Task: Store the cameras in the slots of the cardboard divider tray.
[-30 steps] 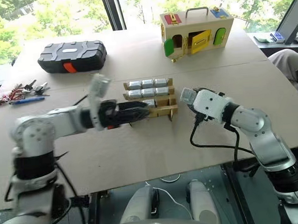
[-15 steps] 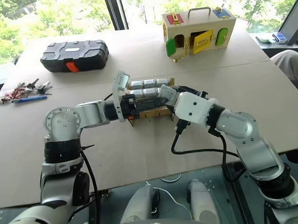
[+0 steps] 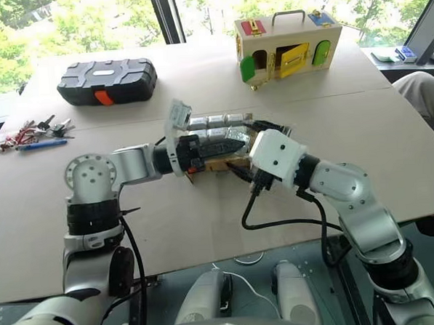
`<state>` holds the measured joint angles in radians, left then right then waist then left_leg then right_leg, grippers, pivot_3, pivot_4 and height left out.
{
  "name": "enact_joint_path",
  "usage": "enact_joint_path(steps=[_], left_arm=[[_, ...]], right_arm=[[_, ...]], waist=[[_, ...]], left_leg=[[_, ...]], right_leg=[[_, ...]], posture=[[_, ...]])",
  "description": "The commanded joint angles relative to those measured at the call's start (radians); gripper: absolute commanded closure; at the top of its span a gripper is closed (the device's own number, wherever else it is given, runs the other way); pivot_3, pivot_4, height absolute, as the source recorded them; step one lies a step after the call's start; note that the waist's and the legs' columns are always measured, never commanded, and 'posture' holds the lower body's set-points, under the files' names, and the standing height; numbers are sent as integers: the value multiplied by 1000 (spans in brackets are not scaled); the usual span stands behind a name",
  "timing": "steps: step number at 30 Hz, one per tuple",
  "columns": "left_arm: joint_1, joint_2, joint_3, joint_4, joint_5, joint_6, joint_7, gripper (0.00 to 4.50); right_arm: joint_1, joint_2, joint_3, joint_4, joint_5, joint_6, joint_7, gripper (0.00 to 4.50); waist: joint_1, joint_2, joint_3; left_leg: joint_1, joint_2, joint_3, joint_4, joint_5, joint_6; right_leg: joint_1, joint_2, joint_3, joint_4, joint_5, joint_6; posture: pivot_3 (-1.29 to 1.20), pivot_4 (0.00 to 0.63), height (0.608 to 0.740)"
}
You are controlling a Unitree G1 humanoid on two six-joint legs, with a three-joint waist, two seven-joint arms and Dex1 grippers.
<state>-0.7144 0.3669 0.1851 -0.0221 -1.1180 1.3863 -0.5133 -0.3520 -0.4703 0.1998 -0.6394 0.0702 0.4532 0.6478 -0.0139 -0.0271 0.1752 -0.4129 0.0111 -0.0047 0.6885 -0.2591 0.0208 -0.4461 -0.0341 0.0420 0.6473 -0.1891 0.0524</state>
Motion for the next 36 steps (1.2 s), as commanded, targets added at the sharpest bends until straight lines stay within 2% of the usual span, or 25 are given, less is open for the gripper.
enact_joint_path(steps=[1,6,10,14,19,24,28,36], left_arm=[[-81,49,-91,16,121,-133,-101,3660],[-173,176,-397,133,454,-516,-467,3660],[-281,151,-524,351,666,-794,-626,3660],[-362,102,-562,553,791,-972,-718,3660],[-406,73,-588,733,918,-1095,-793,3660],[-428,45,-591,847,1024,-1186,-789,3660],[-444,19,-601,910,1110,-1281,-757,3660],[-468,1,-601,891,1192,-1315,-802,3660]], right_arm=[[54,-59,-136,-46,71,21,32,0],[186,-206,-366,-13,239,-34,193,0],[219,-269,-504,20,414,4,297,0],[220,-304,-519,43,427,-24,302,0],[247,-294,-506,13,414,-27,252,0],[296,-293,-501,-8,405,-44,222,0],[313,-295,-503,-17,405,-47,205,0],[316,-304,-493,-8,402,-54,199,0]], waist=[[7,0,0],[15,0,0],[16,0,0],[7,0,0],[0,0,0],[3,0,0],[3,0,0],[3,0,0]], left_leg=[[0,0,0,0,0,0],[0,-2,0,-1,0,0],[0,-2,0,-2,0,0],[0,-1,0,-1,0,1],[-1,-1,0,-1,0,1],[-2,-1,-1,-1,-1,1],[-1,-2,-1,0,-1,1],[0,-1,-2,1,0,3]], right_leg=[[0,0,0,0,0,0],[3,-1,0,-5,0,0],[3,0,0,-6,0,0],[3,1,0,-6,-1,0],[3,1,1,-6,-1,1],[3,1,0,-6,-1,1],[3,0,1,-5,-2,3],[4,1,1,-4,-2,4]], posture=[[0,150,740],[0,150,740],[0,150,740],[0,150,740],[0,150,740],[0,150,740],[0,150,740],[0,150,740]])
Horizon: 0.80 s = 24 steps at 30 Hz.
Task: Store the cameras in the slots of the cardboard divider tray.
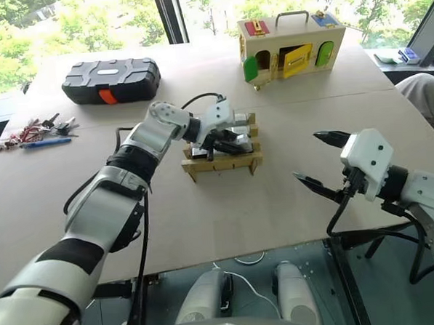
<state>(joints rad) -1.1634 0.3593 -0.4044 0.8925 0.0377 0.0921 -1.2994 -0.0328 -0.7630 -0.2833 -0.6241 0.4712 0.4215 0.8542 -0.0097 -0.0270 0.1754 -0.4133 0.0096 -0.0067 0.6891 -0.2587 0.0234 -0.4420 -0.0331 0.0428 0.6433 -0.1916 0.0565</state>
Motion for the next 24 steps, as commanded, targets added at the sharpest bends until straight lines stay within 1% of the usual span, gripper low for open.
enact_joint_path(steps=[1,3,6,9,11,13,15,16,17,18,20,21,23,24], left_arm=[[-19,12,-2,-44,33,0,-28,2630],[-21,13,37,-111,-1,72,-39,1941],[-28,42,93,-262,-71,260,-82,608],[-49,68,187,-381,-158,490,-51,608],[-40,79,309,-426,-229,588,43,608],[52,79,449,-509,-283,556,173,608],[137,82,514,-592,-329,533,207,608],[188,101,526,-644,-337,553,220,608],[291,125,576,-749,-375,605,239,608],[391,137,628,-851,-412,638,266,78],[570,148,701,-1021,-446,670,338,37],[621,150,712,-1070,-451,668,365,37],[764,162,742,-1180,-473,661,381,37],[889,168,777,-1246,-488,661,374,37]], right_arm=[[0,-12,-7,-24,0,-23,-7,0],[8,-12,-6,-27,0,-22,-8,0],[29,-13,-7,-35,-1,-23,-9,0],[42,-2,-2,-42,11,-15,-19,0],[38,15,18,-37,-11,-21,-52,0],[26,49,46,-30,-42,-22,-110,0],[23,69,58,-25,-57,-14,-144,0],[18,82,55,-14,-57,-3,-164,0],[20,105,51,-6,-60,-3,-195,0],[27,122,47,-2,-73,-7,-221,0],[47,145,36,-6,-82,-7,-253,0],[55,149,32,-9,-81,-3,-258,0],[83,146,18,-18,-80,-2,-261,0],[103,139,5,-24,-71,1,-252,0]], waist=[[-1,0,0],[-2,0,0],[-2,0,0],[-5,0,0],[-6,0,0],[-10,1,0],[-11,3,-1],[-11,3,-2],[-12,4,-2],[-16,4,-2],[-14,3,-2],[-12,3,-2],[0,2,-1],[1,2,-2]], left_leg=[[0,0,0,0,0,0],[0,0,0,0,0,0],[-2,0,0,0,0,0],[-2,0,0,-1,0,0],[-2,0,0,-1,0,0],[0,1,0,-1,0,0],[2,2,0,-1,0,0],[2,1,0,-1,0,0],[2,1,0,-1,0,0],[2,1,1,-2,0,0],[3,2,-1,-2,0,0],[1,3,-2,-1,0,0],[0,4,-1,-1,0,0],[-1,3,-1,0,0,-1]], right_leg=[[0,0,0,0,0,0],[0,0,0,0,0,0],[-1,0,0,0,1,-1],[-1,0,0,0,1,-1],[-1,0,0,0,0,0],[-1,0,0,0,0,1],[-1,0,1,1,0,0],[-1,0,2,3,0,0],[-1,0,2,3,0,0],[-1,0,2,3,1,-2],[-1,0,4,5,2,-3],[-3,0,3,4,2,-3],[-3,-1,3,5,2,-3],[-3,-2,2,4,2,-3]], posture=[[0,150,740],[0,150,740],[0,150,740],[0,150,740],[0,150,740],[0,150,740],[0,150,740],[0,150,740],[0,150,740],[0,150,740],[0,150,740],[0,150,740],[0,150,740],[0,150,740]])
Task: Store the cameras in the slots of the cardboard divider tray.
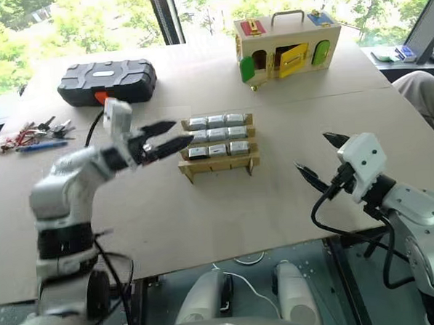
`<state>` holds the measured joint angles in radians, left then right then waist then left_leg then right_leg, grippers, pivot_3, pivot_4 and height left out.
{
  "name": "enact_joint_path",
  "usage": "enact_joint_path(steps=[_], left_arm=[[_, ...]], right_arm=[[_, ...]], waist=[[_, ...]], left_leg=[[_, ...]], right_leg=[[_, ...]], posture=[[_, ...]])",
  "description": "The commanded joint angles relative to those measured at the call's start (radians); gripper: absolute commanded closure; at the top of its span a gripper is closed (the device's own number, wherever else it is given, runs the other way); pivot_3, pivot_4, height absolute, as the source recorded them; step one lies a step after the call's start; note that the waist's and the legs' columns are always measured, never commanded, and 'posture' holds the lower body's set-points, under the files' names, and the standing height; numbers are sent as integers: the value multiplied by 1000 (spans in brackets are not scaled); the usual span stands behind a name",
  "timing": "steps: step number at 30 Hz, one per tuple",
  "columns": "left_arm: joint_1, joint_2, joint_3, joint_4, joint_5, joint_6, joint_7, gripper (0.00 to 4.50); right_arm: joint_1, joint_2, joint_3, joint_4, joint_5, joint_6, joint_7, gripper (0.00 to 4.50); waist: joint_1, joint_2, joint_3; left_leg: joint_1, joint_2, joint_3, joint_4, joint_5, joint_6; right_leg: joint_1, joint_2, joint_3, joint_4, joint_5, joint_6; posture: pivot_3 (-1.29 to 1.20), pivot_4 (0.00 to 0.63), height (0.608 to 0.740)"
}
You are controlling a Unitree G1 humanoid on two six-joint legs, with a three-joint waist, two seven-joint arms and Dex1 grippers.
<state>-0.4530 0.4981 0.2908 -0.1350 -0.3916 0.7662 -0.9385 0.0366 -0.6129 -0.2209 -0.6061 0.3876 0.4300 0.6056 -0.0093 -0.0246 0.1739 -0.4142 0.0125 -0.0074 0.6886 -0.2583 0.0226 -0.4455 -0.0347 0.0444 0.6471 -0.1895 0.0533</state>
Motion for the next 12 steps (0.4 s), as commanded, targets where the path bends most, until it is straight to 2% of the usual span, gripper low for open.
enact_joint_path(steps=[1,3,5,8,12], left_arm=[[296,40,108,-270,-63,-25,3,37],[482,68,135,-324,-49,-62,-8,37],[592,81,161,-330,-46,-115,-11,37],[639,89,192,-325,-62,-163,15,37],[622,123,227,-334,-126,-139,34,37]], right_arm=[[50,-20,-69,-45,19,-5,7,0],[69,-43,-84,-43,27,-6,33,0],[73,-63,-94,-36,34,-3,46,0],[78,-85,-109,-22,44,-4,67,0],[116,-118,-140,2,54,-15,114,0]], waist=[[-2,1,-2],[-4,1,-2],[-1,0,-1],[7,-1,-1],[8,0,-1]], left_leg=[[1,0,0,0,0,0],[6,1,1,-4,-1,1],[9,1,3,-4,-1,1],[18,3,3,-2,-1,0],[19,9,4,-2,-3,-4]], right_leg=[[1,0,1,-1,0,0],[5,-2,3,-4,0,0],[7,-2,3,-5,-3,-3],[16,-2,-1,-5,-6,0],[17,-2,-3,-6,-6,0]], posture=[[0,150,740],[0,150,740],[0,150,740],[0,150,740],[0,150,740]])
